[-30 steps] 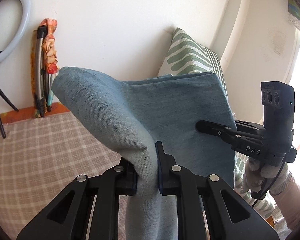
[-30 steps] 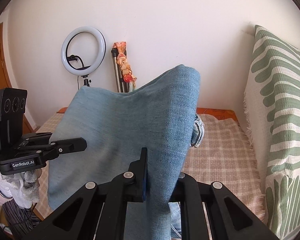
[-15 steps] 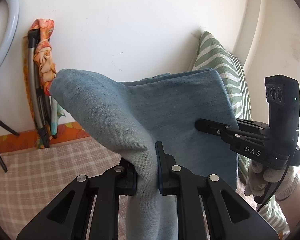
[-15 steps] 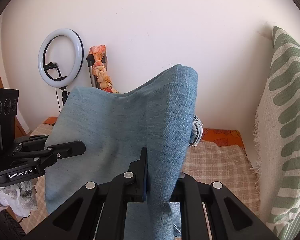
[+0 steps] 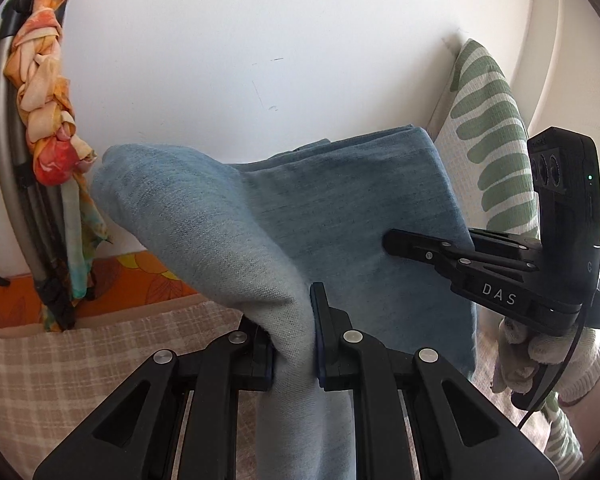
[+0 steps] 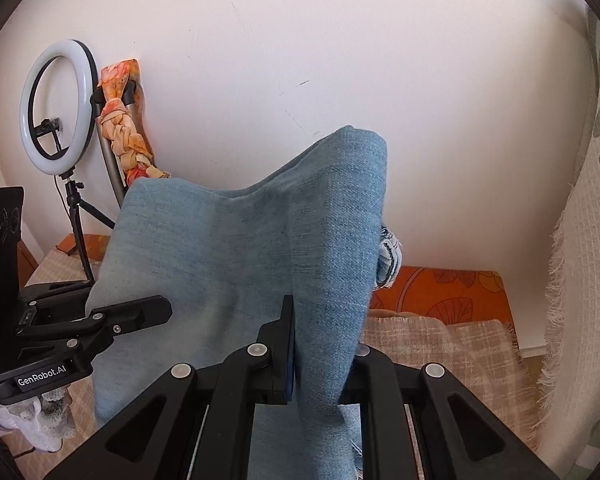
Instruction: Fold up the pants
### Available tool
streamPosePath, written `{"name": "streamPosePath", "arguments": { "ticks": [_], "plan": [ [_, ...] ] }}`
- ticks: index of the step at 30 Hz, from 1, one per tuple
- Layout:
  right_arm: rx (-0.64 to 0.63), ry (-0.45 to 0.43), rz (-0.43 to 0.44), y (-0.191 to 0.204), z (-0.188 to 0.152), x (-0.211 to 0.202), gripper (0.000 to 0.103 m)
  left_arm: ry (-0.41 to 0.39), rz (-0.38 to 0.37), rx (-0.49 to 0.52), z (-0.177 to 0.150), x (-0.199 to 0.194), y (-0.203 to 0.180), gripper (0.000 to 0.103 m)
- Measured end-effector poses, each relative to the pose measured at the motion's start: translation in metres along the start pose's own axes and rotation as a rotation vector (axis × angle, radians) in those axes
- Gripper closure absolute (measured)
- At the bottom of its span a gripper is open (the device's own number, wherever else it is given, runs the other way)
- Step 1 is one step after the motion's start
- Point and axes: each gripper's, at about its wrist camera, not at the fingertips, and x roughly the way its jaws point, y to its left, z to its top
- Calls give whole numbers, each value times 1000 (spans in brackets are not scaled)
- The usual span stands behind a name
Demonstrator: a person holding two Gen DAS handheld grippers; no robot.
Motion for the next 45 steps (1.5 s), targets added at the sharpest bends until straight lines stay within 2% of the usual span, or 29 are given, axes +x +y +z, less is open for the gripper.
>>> {"name": "streamPosePath", "arguments": {
  "ticks": [5,10,12,14,15,16,18,20,23,24,26,33,37,43,45],
  "plan": [
    [-7,49,-14,-7,-2,31,95,31,22,4,-6,23,8,90],
    [-3,98,-45,-16,-2,56,94,61,78,11,-5,39,20,89],
    [7,111,-83,-21,-3,63,87,74,105,19,-7,40,25,83],
    [14,114,-133,-25,-4,65,71,83,136,39,-7,42,26,82],
    [17,117,-161,-27,-4,66,67,90,154,46,-8,42,27,80],
    [19,113,-187,-28,-4,65,64,97,168,50,-9,42,28,80],
    [32,102,-201,-31,-4,61,63,101,198,55,-10,39,31,72],
    [39,97,-210,-32,-3,55,53,107,221,47,-11,35,34,69],
    [34,81,-212,-27,-4,44,49,96,256,48,-10,24,40,54],
    [30,79,-212,-25,-4,40,49,76,267,59,-7,20,35,53],
    [27,73,-214,-19,-2,33,44,60,267,75,-6,7,34,53],
    [45,52,-192,-10,-21,-7,39,18,252,100,-9,-35,22,52],
    [45,33,-195,-1,-31,-26,31,2,238,95,-14,-58,18,51],
    [53,13,-204,15,-45,-55,18,-12,202,80,-25,-84,4,44],
    [57,3,-202,24,-53,-67,18,-18,186,64,-32,-97,3,40]
  ]
}}
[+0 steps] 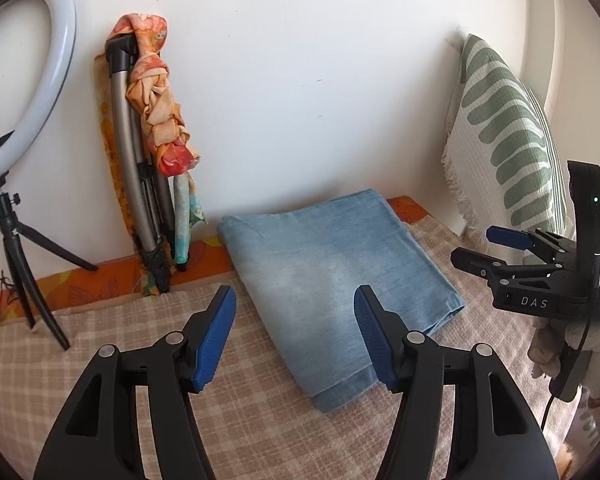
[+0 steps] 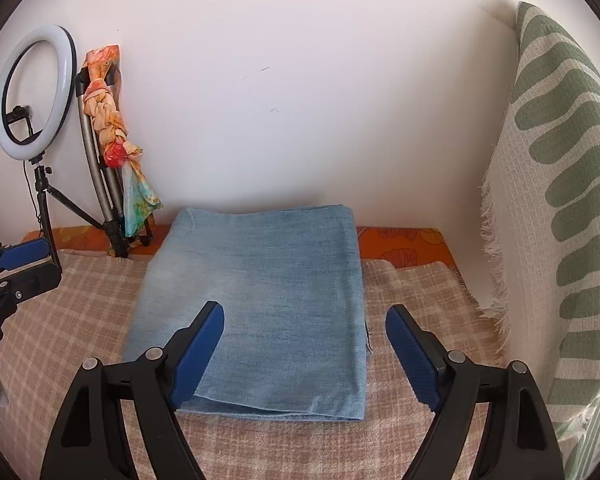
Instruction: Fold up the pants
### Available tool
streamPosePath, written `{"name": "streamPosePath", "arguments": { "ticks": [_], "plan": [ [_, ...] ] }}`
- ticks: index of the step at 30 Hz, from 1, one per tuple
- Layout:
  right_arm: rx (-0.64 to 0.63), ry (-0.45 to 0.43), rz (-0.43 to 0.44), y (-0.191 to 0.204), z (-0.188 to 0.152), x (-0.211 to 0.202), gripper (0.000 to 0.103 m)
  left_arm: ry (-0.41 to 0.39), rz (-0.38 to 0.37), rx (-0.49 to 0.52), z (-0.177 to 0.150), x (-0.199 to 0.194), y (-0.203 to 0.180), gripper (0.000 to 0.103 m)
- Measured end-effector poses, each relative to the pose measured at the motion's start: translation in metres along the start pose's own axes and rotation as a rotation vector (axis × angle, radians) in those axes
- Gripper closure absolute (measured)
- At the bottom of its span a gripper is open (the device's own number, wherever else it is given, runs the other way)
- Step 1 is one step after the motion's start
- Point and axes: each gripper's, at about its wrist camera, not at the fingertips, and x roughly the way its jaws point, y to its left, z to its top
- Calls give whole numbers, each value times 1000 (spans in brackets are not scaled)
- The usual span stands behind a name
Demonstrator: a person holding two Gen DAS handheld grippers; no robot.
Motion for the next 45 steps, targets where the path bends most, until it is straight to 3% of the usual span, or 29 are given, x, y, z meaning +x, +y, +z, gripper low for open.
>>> {"name": "streamPosePath", "arguments": {
  "ticks": [10,22,25,28,38,45],
  "plan": [
    [-24,-24,-11,46,-53,-61,3,-31,-25,-20,-46,-67,-7,34],
    [-28,-40,-17,90,-110,-132,0,-44,7,-54,-110,-142,-12,32],
    [19,-46,-3,95,-126,-153,0,-60,22,-56,-128,-164,-16,23],
    [61,-48,-5,98,-142,-172,0,-73,29,-78,-145,-184,-20,22],
    [79,-70,-92,117,-186,-217,0,-57,101,-82,-178,-213,-29,22],
    [129,-82,-93,118,-200,-235,0,-51,137,-110,-186,-225,-25,19]
  ]
}}
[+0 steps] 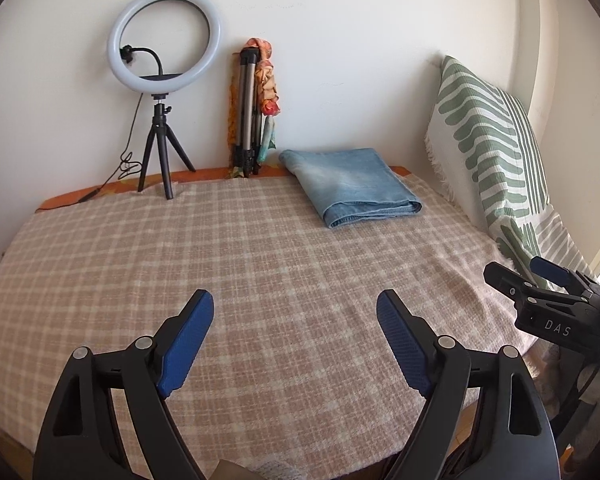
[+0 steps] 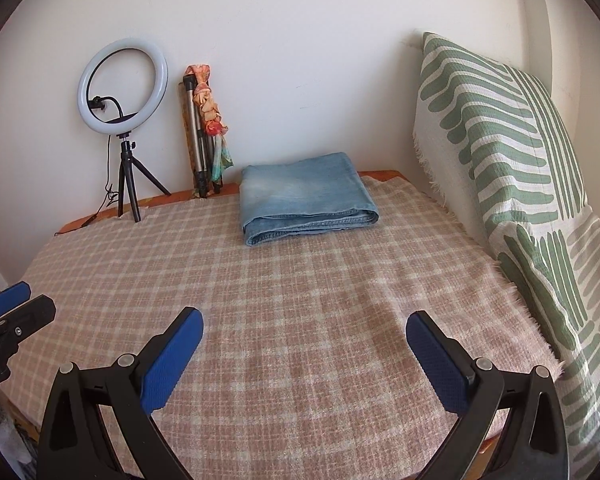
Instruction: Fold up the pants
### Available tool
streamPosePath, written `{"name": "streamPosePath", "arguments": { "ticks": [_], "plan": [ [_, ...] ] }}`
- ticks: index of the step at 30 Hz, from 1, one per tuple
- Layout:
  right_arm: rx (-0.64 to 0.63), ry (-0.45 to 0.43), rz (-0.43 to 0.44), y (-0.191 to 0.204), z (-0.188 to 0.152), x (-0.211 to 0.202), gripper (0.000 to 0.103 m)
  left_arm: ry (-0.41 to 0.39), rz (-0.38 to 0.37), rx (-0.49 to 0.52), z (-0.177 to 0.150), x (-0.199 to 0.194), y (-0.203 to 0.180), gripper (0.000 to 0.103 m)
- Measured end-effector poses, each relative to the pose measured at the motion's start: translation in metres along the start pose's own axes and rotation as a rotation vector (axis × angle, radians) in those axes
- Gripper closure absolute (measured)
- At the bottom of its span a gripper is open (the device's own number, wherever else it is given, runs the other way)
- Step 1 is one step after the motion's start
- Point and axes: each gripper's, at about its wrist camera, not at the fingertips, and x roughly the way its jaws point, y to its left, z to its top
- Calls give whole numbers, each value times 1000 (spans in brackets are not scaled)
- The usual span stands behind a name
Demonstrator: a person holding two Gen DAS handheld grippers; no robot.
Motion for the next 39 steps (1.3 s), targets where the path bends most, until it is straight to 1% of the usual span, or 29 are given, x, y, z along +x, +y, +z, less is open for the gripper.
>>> {"name": "streamPosePath", "arguments": {
  "ticks": [3,7,12,13,17,22,32,39],
  "plan": [
    [-3,-2,-3,1,-2,-3,0,4,21,-4,-1,-3,0,19],
    [-7,-4,-10,2,-1,-2,0,-9,35,6,-1,-9,-3,18],
    [2,-10,-14,1,1,-3,0,-14,64,21,0,-9,-6,9],
    [4,-13,-15,0,1,-4,0,-14,65,21,0,-8,-6,9],
    [3,-23,-21,-1,3,-6,0,-10,47,-1,0,-8,-4,9],
    [-5,-31,-25,2,3,-9,0,-10,68,-3,2,-8,-4,9],
    [-17,-54,-27,5,8,-15,0,-21,64,0,5,-13,-4,9],
    [-19,-53,-25,6,8,-15,0,-28,63,0,5,-16,-6,9]
  ]
}}
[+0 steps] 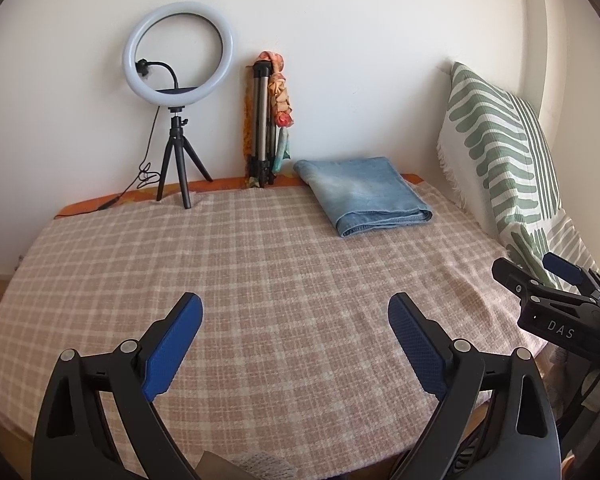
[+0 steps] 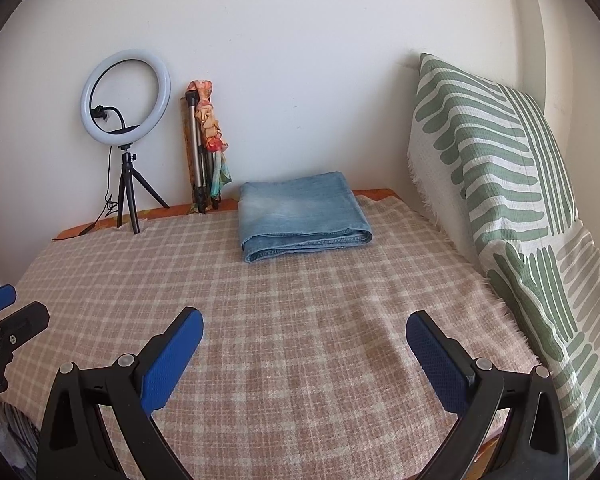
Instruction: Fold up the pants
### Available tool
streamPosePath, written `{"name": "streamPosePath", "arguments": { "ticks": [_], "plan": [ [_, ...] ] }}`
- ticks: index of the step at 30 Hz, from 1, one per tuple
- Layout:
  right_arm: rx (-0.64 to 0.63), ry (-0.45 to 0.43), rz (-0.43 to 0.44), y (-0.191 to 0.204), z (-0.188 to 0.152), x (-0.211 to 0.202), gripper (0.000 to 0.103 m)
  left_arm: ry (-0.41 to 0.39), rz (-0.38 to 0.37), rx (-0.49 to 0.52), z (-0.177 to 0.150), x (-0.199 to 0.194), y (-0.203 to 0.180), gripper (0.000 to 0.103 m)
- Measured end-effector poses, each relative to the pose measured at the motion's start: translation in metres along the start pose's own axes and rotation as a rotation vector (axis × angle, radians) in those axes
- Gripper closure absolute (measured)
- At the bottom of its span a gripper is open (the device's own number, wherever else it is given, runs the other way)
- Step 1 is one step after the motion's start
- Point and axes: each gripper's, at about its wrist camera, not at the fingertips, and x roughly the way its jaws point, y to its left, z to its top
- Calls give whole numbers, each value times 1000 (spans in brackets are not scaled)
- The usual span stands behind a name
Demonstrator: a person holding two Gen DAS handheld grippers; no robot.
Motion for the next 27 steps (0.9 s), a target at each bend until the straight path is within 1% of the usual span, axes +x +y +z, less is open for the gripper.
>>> {"name": "streamPosePath", "arguments": {
  "ticks": [27],
  "plan": [
    [8,4,4,-1,-2,1,0,-12,5,-8,2,-3,0,9]
  ]
}}
